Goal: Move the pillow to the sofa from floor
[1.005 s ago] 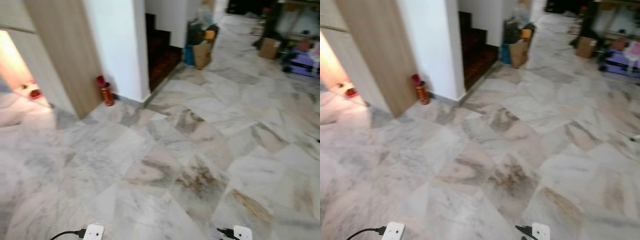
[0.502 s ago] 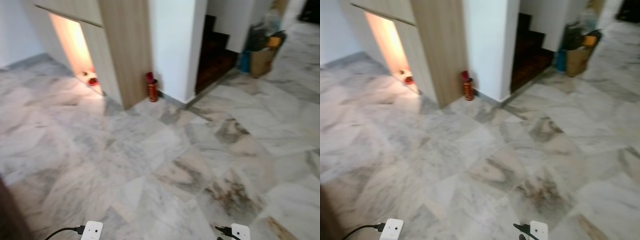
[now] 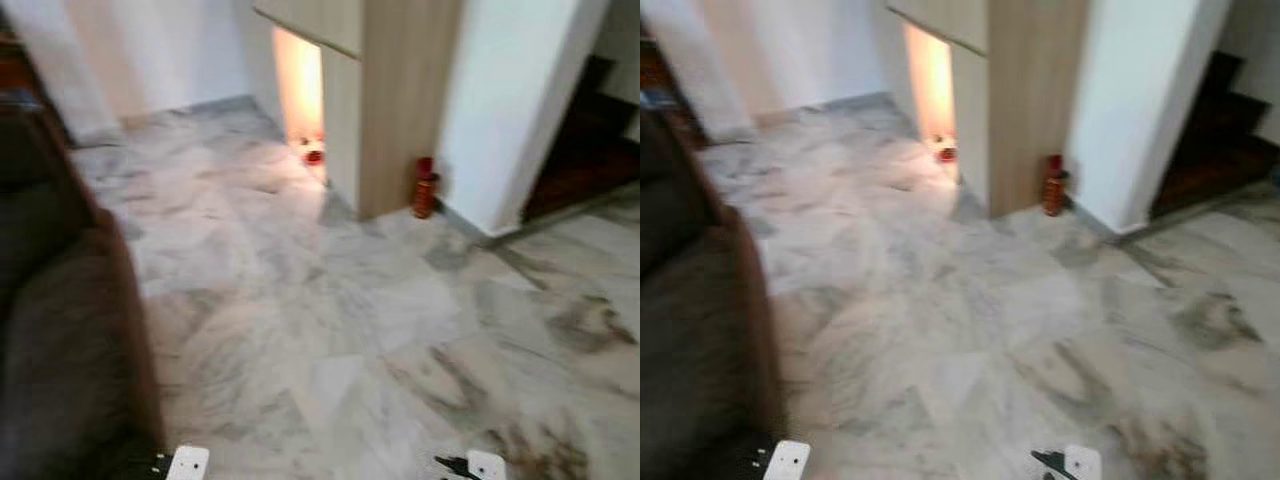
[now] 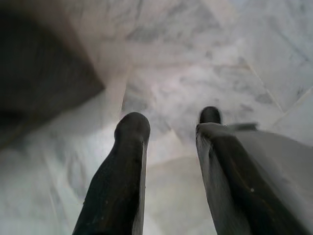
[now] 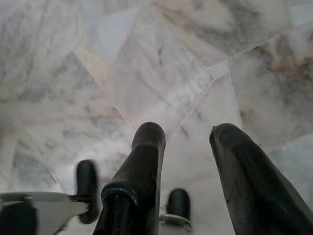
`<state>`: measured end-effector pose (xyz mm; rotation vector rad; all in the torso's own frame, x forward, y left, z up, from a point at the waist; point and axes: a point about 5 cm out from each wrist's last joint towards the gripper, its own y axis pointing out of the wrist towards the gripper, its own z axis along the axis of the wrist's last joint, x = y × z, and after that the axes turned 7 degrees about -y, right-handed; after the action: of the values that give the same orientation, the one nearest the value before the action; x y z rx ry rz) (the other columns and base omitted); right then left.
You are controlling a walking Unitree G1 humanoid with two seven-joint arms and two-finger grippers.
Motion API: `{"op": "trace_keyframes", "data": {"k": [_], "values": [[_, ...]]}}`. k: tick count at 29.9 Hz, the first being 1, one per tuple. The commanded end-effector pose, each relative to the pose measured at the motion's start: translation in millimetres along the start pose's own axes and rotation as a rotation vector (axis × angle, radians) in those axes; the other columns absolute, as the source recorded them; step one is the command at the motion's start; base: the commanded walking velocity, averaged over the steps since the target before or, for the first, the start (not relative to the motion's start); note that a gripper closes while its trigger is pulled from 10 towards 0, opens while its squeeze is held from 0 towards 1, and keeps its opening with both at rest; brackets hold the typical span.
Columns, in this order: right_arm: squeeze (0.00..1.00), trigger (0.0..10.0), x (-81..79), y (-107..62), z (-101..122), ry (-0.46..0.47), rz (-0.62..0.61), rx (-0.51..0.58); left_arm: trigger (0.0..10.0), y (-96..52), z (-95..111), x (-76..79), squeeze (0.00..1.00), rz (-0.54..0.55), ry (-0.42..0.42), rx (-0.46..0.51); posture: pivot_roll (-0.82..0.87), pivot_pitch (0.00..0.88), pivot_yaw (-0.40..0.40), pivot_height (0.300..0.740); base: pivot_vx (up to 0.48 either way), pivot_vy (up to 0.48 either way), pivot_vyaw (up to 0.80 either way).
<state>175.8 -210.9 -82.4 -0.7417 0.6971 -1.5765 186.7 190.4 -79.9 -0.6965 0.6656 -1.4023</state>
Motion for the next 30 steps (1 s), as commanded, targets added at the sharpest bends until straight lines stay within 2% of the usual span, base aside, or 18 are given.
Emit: {"op": "trace_keyframes", "data": {"k": [1, 3, 5, 7, 17, 23, 25, 28, 30], "values": [[0.0, 10.0, -27.3, 1.9, 0, 0.069, 0.143, -0.062, 10.0, -4.8, -13, -19.5, 0.0, 0.115, -0.112, -0.031, 0.18, 0.025, 0.043, 0.74, 0.0, 0.0, 0.8], [0.0, 10.0, -27.8, 1.7, -1, 0.079, 0.138, -0.064, 10.0, -4.9, -6, -32.8, 0.0, 0.135, -0.115, -0.017, 0.18, 0.017, 0.048, 0.74, 0.0, 0.0, 0.8], [0.0, 10.0, -28.8, 1.6, -2, 0.084, 0.137, -0.064, 10.0, -5.0, -2, -37.4, 0.0, 0.143, -0.111, -0.003, 0.17, 0.012, 0.054, 0.74, 0.0, 0.0, 0.8], [0.0, 10.0, -30.9, 1.3, -3, 0.086, 0.14, -0.063, 10.0, -5.2, -2, -39.6, 0.0, 0.154, -0.067, -0.012, 0.16, 0.008, 0.061, 0.74, 0.0, 0.0, 0.8], [0.0, 10.0, -23.3, -0.7, -11, 0.075, 0.123, -0.078, 10.0, -4.2, -7, -31.9, 0.0, 0.113, -0.195, -0.056, 0.1, 0.0, 0.05, 0.74, 0.0, 0.0, 0.8], [0.0, 10.0, -30.6, -0.4, -10, 0.116, 0.111, -0.084, 10.0, -5.2, -13, -29.2, 0.0, 0.105, -0.193, -0.073, 0.09, 0.0, 0.055, 0.74, 0.0, 0.0, 0.74], [0.0, 10.0, -33.9, -0.1, -9, 0.171, 0.112, -0.084, 10.0, -4.8, -12, -28.9, 0.0, 0.109, -0.179, -0.071, 0.09, 0.009, 0.053, 0.74, 0.0, 0.0, 0.0], [0.0, 10.0, -41.5, 0.0, -8, 0.17, 0.122, -0.086, 10.0, -4.9, -13, -30.0, 0.0, 0.124, -0.179, -0.082, 0.09, 0.016, 0.061, 0.74, 0.0, 0.0, 0.0], [0.0, 10.0, -38.9, -0.3, -10, 0.187, 0.123, -0.088, 10.0, -5.1, -13, -31.1, 0.0, 0.13, -0.181, -0.079, 0.09, 0.02, 0.068, 0.74, 0.0, 0.0, 0.0]]}}
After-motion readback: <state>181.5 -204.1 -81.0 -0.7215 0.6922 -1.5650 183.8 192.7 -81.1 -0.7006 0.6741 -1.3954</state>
